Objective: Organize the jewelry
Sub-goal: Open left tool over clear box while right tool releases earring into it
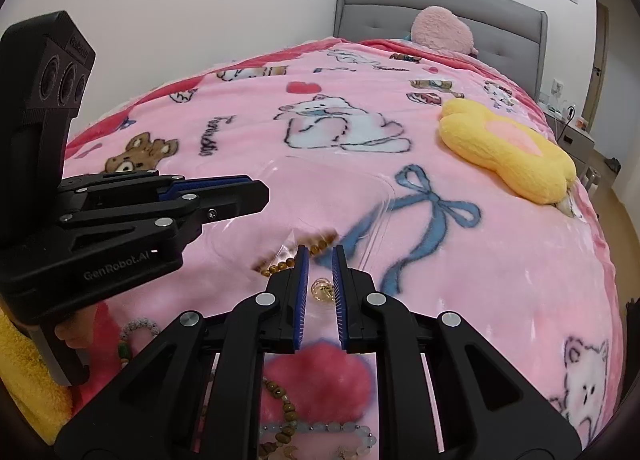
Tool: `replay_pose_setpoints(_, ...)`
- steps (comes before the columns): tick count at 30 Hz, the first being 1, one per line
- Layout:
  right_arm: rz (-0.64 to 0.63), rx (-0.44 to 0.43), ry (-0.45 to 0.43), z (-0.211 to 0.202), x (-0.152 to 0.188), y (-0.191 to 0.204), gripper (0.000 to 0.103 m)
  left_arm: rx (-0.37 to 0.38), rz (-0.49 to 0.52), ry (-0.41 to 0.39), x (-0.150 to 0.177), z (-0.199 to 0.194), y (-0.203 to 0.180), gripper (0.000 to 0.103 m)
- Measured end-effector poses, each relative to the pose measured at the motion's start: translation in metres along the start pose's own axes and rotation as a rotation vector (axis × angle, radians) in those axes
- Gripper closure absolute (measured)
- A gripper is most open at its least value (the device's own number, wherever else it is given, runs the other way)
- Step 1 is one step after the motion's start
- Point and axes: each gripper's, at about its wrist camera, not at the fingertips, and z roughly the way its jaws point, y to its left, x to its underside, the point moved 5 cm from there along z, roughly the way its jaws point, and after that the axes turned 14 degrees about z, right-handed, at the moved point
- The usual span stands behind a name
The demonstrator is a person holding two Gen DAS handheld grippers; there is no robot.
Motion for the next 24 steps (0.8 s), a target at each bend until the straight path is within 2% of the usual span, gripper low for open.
replay_pose_setpoints(2, 0.004, -0.008, -0.01, -0.005, -0.001, -0.001, 0.086, 0.0, 0.003, -0.015, -0.002, -0.006, 0.0, 0.08)
replay_pose_setpoints(6, 0.006, -0.03, -0.042, -0.023, -0.003, 0.001, 0.085, -0.006, 0.007, -0.037, -0.003, -0.024, 0.001, 0.079)
replay_pose_setpoints(8, 0.006, -0.038, -0.055, -0.033, -0.001, 0.001, 0.076, -0.008, 0.009, -0.04, -0.001, -0.032, 0.002, 0.072)
replay_pose_setpoints(9, 0.01, -0.042, -0.063, -0.038, 0.001, 0.001, 0.068, -0.011, 0.01, -0.042, 0.001, -0.037, 0.003, 0.063)
replay_pose_setpoints(10, 0.014, -0.047, -0.07, -0.045, 0.004, 0.0, 0.066, -0.025, 0.013, -0.041, 0.005, -0.044, 0.003, 0.058)
replay_pose_setpoints(13, 0.012, -0.049, -0.066, -0.057, 0.015, -0.003, 0.065, -0.047, 0.034, -0.027, 0.019, -0.056, 0.001, 0.052)
replay_pose_setpoints(19, 0.016, -0.04, -0.05, -0.07, 0.044, -0.016, 0.064, -0.093, 0.125, 0.066, 0.06, -0.063, -0.01, 0.051)
replay_pose_setpoints(21, 0.014, -0.02, -0.034, -0.069, 0.054, -0.022, 0.064, -0.067, 0.127, 0.094, 0.074, -0.063, -0.012, 0.051)
replay_pose_setpoints(24, 0.03, -0.011, -0.007, -0.063, 0.062, -0.031, 0.072, -0.074, 0.118, 0.103, 0.086, -0.065, -0.01, 0.051)
